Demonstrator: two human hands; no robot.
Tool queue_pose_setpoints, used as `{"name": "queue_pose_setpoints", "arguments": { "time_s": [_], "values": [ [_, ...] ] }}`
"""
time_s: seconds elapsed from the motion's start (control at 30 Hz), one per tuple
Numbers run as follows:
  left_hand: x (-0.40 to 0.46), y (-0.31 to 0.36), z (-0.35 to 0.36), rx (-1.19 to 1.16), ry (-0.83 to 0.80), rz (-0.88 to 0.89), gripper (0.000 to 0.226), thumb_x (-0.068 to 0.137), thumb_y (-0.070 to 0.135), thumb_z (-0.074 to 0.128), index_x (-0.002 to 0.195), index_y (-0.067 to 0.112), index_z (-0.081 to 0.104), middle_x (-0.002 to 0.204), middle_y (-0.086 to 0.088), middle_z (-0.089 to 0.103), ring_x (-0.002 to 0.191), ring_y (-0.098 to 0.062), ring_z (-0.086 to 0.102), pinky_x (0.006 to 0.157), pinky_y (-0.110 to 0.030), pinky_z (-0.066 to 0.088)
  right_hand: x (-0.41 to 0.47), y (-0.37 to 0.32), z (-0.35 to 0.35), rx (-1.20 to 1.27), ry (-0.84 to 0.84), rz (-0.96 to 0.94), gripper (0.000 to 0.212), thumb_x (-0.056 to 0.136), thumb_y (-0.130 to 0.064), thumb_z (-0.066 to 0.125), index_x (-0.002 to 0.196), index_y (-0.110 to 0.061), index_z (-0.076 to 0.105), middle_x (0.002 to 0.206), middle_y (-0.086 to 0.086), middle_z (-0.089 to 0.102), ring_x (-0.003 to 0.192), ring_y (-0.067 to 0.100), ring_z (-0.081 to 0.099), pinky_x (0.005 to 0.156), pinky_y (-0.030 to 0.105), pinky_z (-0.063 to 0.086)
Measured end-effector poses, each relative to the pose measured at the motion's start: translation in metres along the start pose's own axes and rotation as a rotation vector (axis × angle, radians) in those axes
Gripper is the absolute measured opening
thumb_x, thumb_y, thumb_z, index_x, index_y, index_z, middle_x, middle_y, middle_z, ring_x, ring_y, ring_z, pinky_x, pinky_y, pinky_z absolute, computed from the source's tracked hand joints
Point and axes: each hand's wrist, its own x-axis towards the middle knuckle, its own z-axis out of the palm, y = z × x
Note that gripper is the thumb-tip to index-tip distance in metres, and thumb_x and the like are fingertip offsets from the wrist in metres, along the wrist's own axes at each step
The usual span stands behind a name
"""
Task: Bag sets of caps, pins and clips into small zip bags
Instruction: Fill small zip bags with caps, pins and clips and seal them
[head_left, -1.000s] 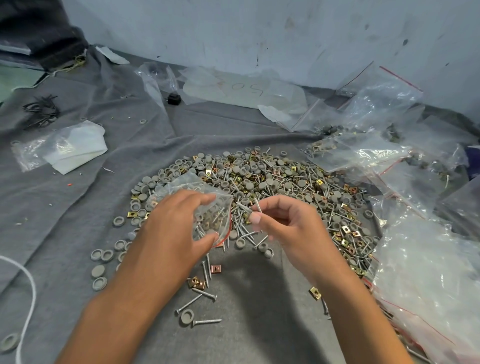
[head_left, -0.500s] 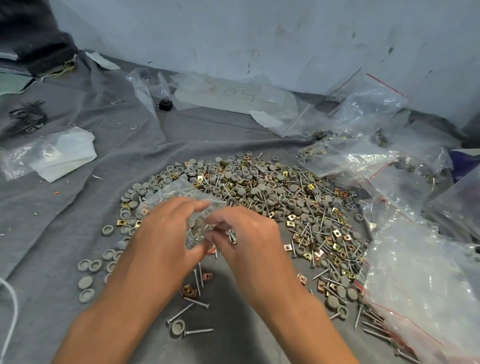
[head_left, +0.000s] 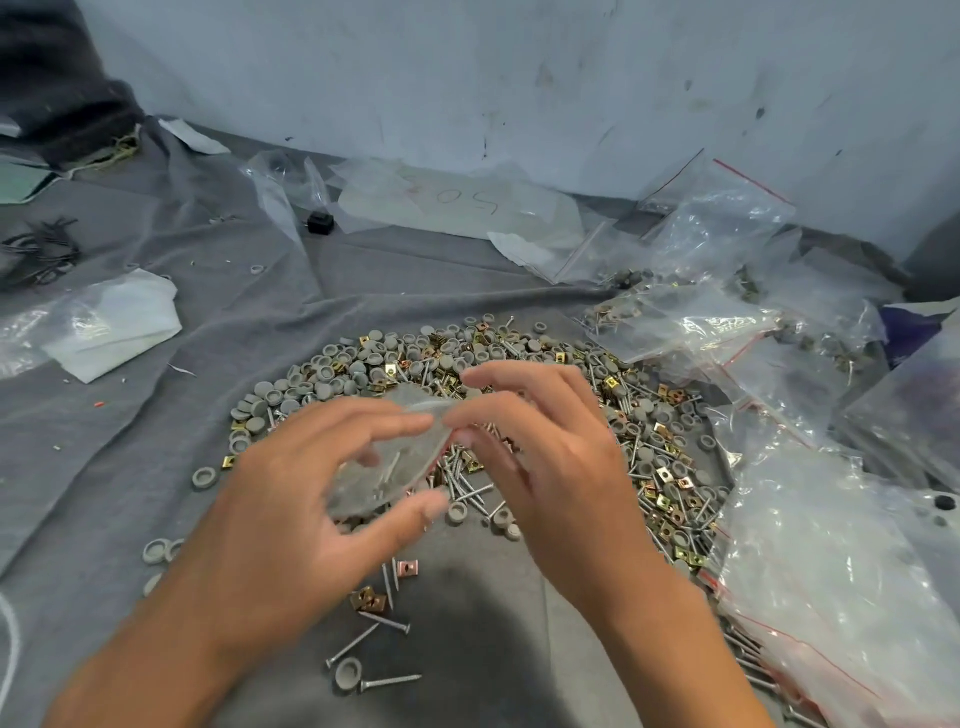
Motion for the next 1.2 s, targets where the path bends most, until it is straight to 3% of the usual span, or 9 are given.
{"name": "queue_pose_setpoints", "arguments": {
  "time_s": [0.13, 0.27, 0.4, 0.57, 0.7, 0.83, 0.93, 1.07, 1.2],
  "values": [
    [-0.002, 0.003, -0.008, -0.195, 0.152, -0.065, 0.031, 0.075, 0.045, 0.077, 0.104, 0.036, 0.072, 0.112, 0.016, 0.072, 0.104, -0.008, 0.069, 0.087, -0.027, 0.053, 0.002, -0.001, -0.014, 0.211, 0.095, 0.063, 0.010, 0.097, -0.018, 0.067, 0.106, -0.019, 0.069, 0.104, -0.010, 0.066, 0.098, 0.006, 0.062, 0.087, 0.016, 0.045],
    [0.001, 0.003, -0.001, -0.503, 0.285, -0.317, 0.033, 0.066, 0.027, 0.090, 0.094, 0.027, 0.073, 0.092, 0.007, 0.077, 0.082, -0.009, 0.073, 0.071, -0.018, 0.056, -0.007, 0.002, -0.023, 0.582, 0.100, 0.367, 0.017, 0.093, -0.026, 0.070, 0.103, -0.038, 0.061, 0.096, -0.012, 0.069, 0.089, 0.013, 0.067, 0.076, 0.019, 0.052],
    [0.009, 0.004, 0.005, -0.765, 0.252, -0.387, 0.037, 0.058, 0.014, 0.081, 0.093, 0.012, 0.068, 0.082, -0.004, 0.077, 0.068, -0.006, 0.071, 0.060, -0.011, 0.053, -0.014, 0.005, -0.016, 0.586, -0.056, 0.507, 0.023, 0.091, -0.039, 0.066, 0.113, -0.041, 0.060, 0.105, -0.015, 0.067, 0.098, 0.011, 0.066, 0.075, 0.015, 0.052],
    [0.012, 0.011, 0.007, -0.851, 0.248, -0.357, 0.043, 0.055, 0.020, 0.083, 0.096, 0.016, 0.069, 0.090, -0.008, 0.077, 0.083, -0.013, 0.073, 0.072, -0.015, 0.055, -0.013, 0.003, -0.008, 0.726, -0.049, 0.564, 0.010, 0.094, -0.038, 0.063, 0.098, -0.033, 0.071, 0.079, -0.007, 0.064, 0.066, 0.004, 0.051, 0.055, 0.019, 0.040],
    [0.015, 0.014, 0.010, -0.899, 0.319, -0.336, 0.032, 0.057, 0.020, 0.081, 0.087, 0.028, 0.073, 0.090, -0.009, 0.077, 0.081, -0.012, 0.073, 0.071, -0.017, 0.056, -0.013, -0.001, -0.012, 0.826, -0.034, 0.498, 0.013, 0.096, -0.043, 0.064, 0.102, -0.034, 0.070, 0.088, -0.008, 0.067, 0.078, 0.008, 0.058, 0.068, 0.018, 0.045],
    [0.018, 0.016, 0.009, -0.942, 0.345, -0.316, 0.038, 0.054, 0.013, 0.091, 0.084, 0.027, 0.074, 0.084, -0.007, 0.077, 0.074, -0.010, 0.072, 0.068, -0.017, 0.056, -0.012, -0.006, -0.017, 0.789, 0.061, 0.432, 0.008, 0.095, -0.042, 0.063, 0.098, -0.036, 0.068, 0.085, -0.013, 0.064, 0.073, 0.003, 0.055, 0.066, 0.010, 0.041],
    [0.019, 0.016, 0.011, -1.011, 0.372, -0.325, 0.041, 0.049, 0.030, 0.098, 0.083, 0.028, 0.074, 0.079, -0.005, 0.076, 0.071, -0.011, 0.072, 0.067, -0.018, 0.056, -0.012, -0.007, -0.017, 0.778, 0.132, 0.453, 0.010, 0.096, -0.044, 0.062, 0.100, -0.037, 0.068, 0.087, -0.012, 0.065, 0.075, 0.005, 0.057, 0.067, 0.012, 0.044],
    [0.020, 0.016, 0.015, -1.048, 0.398, -0.323, 0.046, 0.046, 0.036, 0.099, 0.083, 0.030, 0.072, 0.078, -0.004, 0.075, 0.071, -0.011, 0.072, 0.066, -0.019, 0.056, -0.013, -0.008, -0.018, 0.791, 0.176, 0.489, 0.013, 0.096, -0.046, 0.061, 0.099, -0.036, 0.068, 0.082, -0.016, 0.063, 0.070, 0.000, 0.053, 0.061, 0.009, 0.040],
    [0.021, 0.018, 0.020, -1.034, 0.414, -0.314, 0.030, 0.057, 0.022, 0.083, 0.079, 0.034, 0.067, 0.078, -0.003, 0.075, 0.070, -0.009, 0.070, 0.066, -0.017, 0.055, -0.013, -0.009, -0.016, 0.831, 0.189, 0.530, 0.014, 0.093, -0.046, 0.063, 0.097, -0.035, 0.069, 0.084, -0.012, 0.066, 0.075, 0.003, 0.057, 0.066, 0.011, 0.043]
  ]
}}
